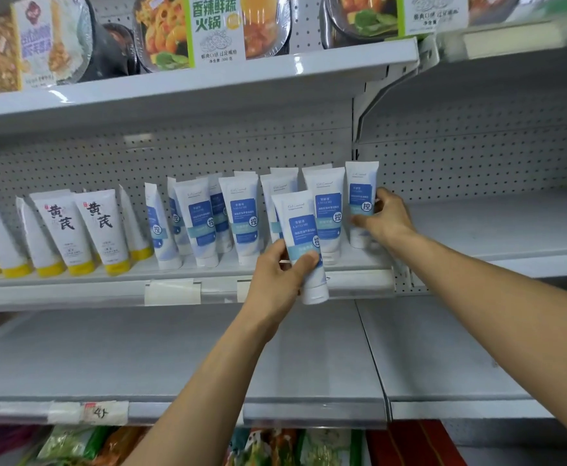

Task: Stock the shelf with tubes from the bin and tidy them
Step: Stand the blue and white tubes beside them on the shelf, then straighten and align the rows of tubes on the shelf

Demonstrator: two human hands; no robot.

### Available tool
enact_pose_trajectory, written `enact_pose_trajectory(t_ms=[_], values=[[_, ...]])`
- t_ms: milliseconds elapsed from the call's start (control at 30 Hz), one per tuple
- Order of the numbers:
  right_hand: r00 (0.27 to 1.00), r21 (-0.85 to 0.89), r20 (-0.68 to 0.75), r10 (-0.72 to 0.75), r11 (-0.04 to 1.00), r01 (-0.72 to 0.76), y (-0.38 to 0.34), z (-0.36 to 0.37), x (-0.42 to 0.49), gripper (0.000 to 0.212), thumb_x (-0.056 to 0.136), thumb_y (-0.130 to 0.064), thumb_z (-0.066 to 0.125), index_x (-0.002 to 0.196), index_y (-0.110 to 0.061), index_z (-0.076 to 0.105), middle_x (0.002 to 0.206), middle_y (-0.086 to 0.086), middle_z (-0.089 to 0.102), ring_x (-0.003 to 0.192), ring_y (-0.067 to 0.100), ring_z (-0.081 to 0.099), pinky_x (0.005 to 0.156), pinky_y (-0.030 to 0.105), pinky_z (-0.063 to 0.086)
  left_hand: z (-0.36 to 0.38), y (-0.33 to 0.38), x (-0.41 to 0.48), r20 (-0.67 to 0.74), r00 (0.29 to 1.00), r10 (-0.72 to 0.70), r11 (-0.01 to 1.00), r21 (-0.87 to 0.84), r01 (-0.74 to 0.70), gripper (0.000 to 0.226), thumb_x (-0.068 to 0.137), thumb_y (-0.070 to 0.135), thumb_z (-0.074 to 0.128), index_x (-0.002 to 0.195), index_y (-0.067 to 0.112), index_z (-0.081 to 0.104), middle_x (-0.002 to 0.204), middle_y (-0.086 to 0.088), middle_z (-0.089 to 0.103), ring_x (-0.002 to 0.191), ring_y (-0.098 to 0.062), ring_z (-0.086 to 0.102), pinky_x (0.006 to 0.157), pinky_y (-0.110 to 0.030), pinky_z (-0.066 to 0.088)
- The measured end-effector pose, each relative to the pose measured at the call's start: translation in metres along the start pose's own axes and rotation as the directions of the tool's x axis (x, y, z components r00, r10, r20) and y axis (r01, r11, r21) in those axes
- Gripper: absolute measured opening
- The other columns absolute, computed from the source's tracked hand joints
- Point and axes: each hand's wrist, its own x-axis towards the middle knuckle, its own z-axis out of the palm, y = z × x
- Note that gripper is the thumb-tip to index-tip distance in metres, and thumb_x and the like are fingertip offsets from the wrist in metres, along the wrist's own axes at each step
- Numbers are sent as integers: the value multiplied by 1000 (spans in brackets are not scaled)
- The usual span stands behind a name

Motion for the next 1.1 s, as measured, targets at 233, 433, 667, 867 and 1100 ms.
enact_pose_trajectory(t_ms=[233,433,667,867,1100], values=[[985,11,-168,23,1000,-22,-7,-12,-21,52,86,-28,69,128,-14,41,122,6,49,104,21,56,84,34,48,2,-2,-5,19,1000,6,999,-41,-6,14,91,20,65,100,30,63,93,13,72,94,-19,66,81,-39,58],[969,221,216,-118,973,69,-49,-30,-81,37,79,-44,73,97,-14,62,88,-2,65,72,12,60,56,22,47,19,3,-6,-41,991,128,991,-27,-129,19,88,20,69,104,28,61,95,7,69,80,-7,64,75,-28,56],[963,30,243,-115,993,111,-68,-43,-79,37,73,-32,80,99,-12,63,83,3,70,70,13,68,57,30,57,42,28,0,-4,971,240,966,98,-238,30,85,25,73,111,25,59,91,13,63,73,11,55,71,-13,52],[991,-22,55,-121,992,122,-61,-60,-52,32,74,-30,79,94,-13,60,82,-2,67,79,18,70,70,43,61,23,42,10,-50,965,256,948,205,-241,32,88,25,67,119,26,57,103,6,63,93,-9,62,86,-40,56],[994,-71,54,-97,992,101,-43,-36,-30,34,74,-33,79,96,-19,58,84,-5,65,78,14,66,76,46,59,-4,62,40,-8,933,359,856,402,-326,21,92,20,61,111,28,58,98,13,62,84,5,57,72,-7,46]])
